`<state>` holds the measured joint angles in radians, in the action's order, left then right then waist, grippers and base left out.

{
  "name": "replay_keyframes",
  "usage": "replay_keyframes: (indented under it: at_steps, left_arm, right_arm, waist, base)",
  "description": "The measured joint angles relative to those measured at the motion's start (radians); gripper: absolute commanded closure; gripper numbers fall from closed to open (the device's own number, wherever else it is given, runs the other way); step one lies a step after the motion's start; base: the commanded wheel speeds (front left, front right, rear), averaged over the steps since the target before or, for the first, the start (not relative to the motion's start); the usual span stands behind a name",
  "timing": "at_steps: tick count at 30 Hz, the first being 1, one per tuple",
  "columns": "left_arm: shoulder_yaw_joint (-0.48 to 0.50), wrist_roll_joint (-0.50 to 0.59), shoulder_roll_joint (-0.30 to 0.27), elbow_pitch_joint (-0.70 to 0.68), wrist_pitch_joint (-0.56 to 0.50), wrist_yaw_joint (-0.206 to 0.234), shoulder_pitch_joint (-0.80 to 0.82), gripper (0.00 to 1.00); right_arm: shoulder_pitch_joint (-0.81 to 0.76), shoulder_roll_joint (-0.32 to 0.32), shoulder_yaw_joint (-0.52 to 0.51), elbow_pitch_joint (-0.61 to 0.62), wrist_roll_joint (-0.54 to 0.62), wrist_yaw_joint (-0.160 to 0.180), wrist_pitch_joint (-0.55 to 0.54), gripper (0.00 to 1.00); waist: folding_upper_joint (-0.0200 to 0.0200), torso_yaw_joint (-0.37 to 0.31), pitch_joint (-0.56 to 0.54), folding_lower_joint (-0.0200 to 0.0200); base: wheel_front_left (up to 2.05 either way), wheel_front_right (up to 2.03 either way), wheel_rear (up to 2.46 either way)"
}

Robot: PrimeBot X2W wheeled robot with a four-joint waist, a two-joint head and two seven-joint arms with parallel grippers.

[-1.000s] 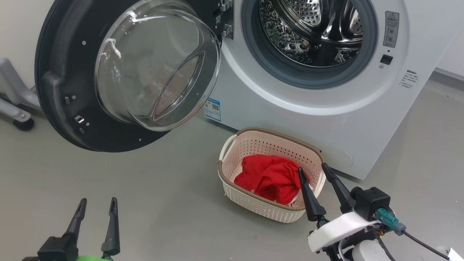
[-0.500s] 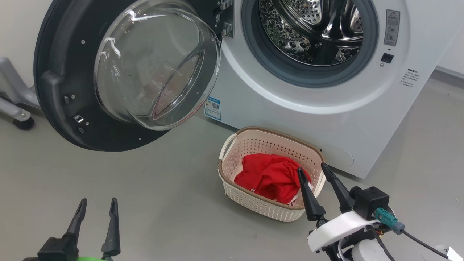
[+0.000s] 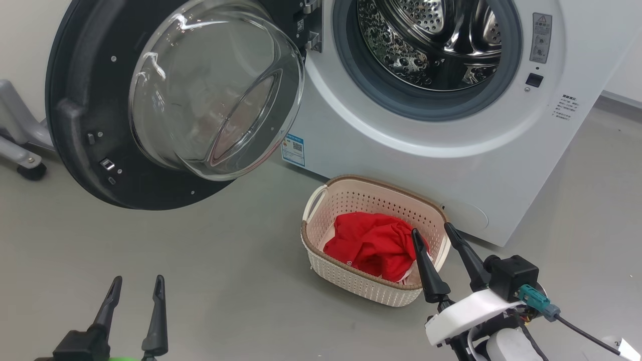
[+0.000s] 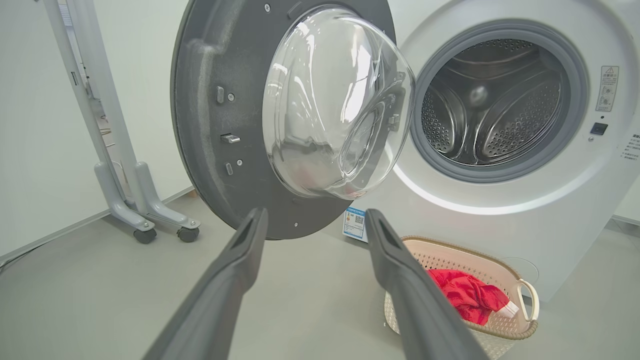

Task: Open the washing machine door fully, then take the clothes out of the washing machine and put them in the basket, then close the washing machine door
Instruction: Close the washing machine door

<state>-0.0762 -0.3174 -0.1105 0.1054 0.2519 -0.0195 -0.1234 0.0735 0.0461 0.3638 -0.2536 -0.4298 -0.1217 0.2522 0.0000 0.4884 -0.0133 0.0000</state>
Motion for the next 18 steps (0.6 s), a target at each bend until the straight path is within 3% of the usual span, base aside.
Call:
replay_keyframes:
  at_steps: [17, 18]
  left_arm:
    - [-0.001, 0.000, -0.001, -0.014, 0.000, 0.000, -0.003, 0.00]
    - [-0.002, 0.000, -0.002, -0.015, 0.000, 0.000, -0.003, 0.41]
  right_arm:
    - [0.000, 0.000, 0.001, -0.001, 0.000, 0.000, 0.000, 0.00]
    - [0.000, 0.000, 0.001, -0.001, 0.000, 0.000, 0.000, 0.00]
  waist:
    - [0.0000, 0.001, 0.008, 0.0000]
    - [0.0000, 0.001, 0.008, 0.0000]
  base:
    - [0.00, 0.00, 0.00]
    - [0.00, 0.00, 0.00]
